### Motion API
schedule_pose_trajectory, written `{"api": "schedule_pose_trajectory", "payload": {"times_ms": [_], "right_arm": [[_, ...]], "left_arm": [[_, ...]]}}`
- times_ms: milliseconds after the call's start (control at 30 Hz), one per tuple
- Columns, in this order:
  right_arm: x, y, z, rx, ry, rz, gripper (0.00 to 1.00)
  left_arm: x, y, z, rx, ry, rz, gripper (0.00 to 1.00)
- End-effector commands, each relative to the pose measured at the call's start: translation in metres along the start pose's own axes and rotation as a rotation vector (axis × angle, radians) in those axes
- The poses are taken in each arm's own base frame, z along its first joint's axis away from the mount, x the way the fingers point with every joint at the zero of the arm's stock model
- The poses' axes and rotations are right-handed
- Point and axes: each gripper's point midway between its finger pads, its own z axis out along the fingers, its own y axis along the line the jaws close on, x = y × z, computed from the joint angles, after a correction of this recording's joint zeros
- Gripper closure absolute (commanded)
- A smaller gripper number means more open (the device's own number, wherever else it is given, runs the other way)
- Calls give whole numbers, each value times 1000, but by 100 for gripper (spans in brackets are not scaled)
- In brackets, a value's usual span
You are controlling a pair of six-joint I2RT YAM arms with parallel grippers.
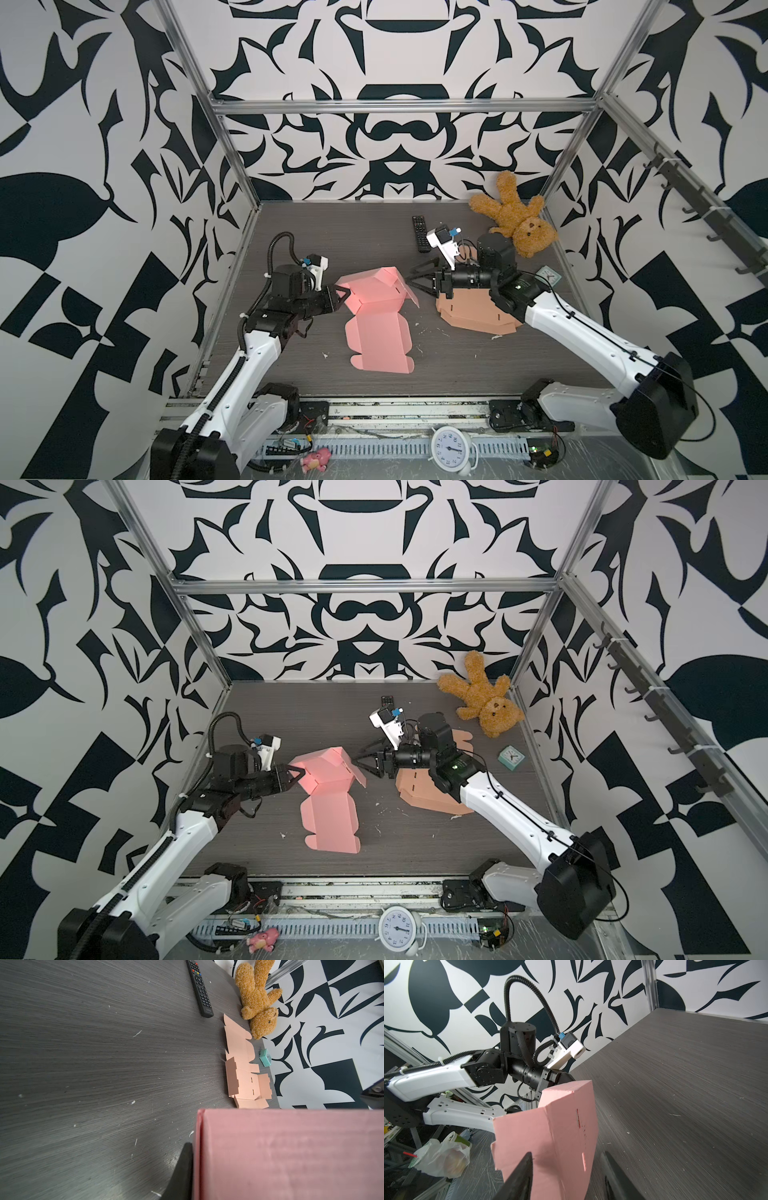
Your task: Fold the paper box
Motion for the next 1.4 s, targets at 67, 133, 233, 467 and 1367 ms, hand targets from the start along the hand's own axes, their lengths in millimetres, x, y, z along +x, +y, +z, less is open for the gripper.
{"api": "schedule_pose_trajectory", "payload": {"times_ms": [67,133,233,467,1367], "right_arm": [[-18,20,0,-17,-1,-111,48],[-16,19,3,4,20,-126,49],[-10,18,10,28,52,-142,50],[-4,10,21,110,96,-179,52],[13,-25,62,424,187,-219,61]], "left_arm": [[-5,-9,-3,27,7,13,85],[-4,-8,-2,24,10,11,85],[-3,-6,0,20,18,2,85],[-2,-2,4,14,30,-10,85],[9,35,26,-87,-37,-117,86]]}}
